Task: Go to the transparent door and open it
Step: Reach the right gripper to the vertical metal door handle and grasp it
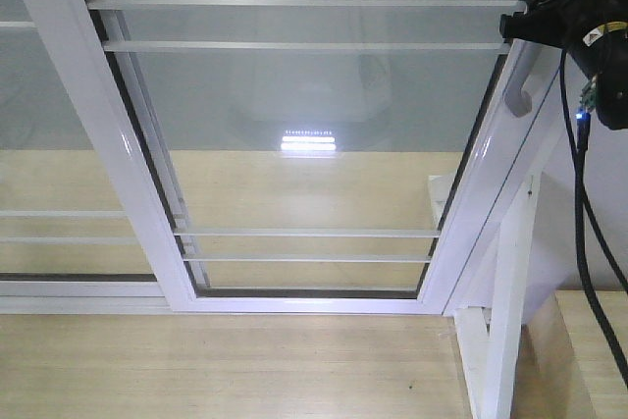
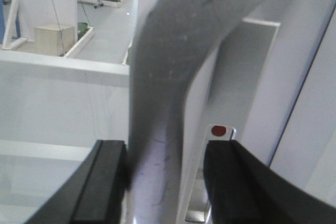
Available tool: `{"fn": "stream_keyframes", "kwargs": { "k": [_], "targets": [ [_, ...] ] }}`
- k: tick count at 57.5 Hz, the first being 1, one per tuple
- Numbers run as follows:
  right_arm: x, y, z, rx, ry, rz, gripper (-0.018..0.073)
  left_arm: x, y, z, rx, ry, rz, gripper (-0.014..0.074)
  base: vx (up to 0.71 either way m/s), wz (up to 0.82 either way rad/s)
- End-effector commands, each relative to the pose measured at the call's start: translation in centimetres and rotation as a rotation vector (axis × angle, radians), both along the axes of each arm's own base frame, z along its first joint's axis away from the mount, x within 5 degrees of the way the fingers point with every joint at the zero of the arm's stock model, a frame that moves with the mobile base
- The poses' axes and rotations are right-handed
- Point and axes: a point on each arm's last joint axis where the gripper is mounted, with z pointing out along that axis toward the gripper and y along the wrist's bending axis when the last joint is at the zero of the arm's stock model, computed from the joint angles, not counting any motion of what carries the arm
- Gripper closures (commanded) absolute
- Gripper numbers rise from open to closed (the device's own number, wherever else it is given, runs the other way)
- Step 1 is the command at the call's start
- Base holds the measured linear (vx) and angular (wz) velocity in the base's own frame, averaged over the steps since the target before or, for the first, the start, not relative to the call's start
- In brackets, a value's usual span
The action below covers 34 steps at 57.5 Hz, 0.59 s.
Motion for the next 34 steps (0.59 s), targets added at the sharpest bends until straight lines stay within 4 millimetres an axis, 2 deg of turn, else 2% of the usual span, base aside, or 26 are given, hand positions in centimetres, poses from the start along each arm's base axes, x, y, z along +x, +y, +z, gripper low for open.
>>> {"fn": "stream_keyframes", "kwargs": {
  "k": [1, 7, 15, 34],
  "targets": [
    [-0.09, -0.17, 3.42, -0.014, -0.162, -0.019, 0.0279, 0.19, -0.02, 1.77, -0.008, -0.108, -0.002, 0.0126, 0.0, 0.0],
    [-0.09, -0.18, 3.47, -0.014, -0.168, -0.02, 0.0374, 0.19, -0.02, 1.77, -0.008, -0.108, -0.002, 0.0126, 0.0, 0.0],
    [-0.09, -0.18, 3.56, -0.012, -0.178, -0.021, 0.044, 0.19, -0.02, 1.77, -0.008, -0.108, -0.002, 0.0126, 0.0, 0.0],
    [-0.08, 0.33, 3.61, -0.002, -0.185, 0.034, 0.044, 0.19, -0.02, 1.77, -0.008, -0.108, -0.002, 0.0126, 0.0, 0.0]
  ]
}}
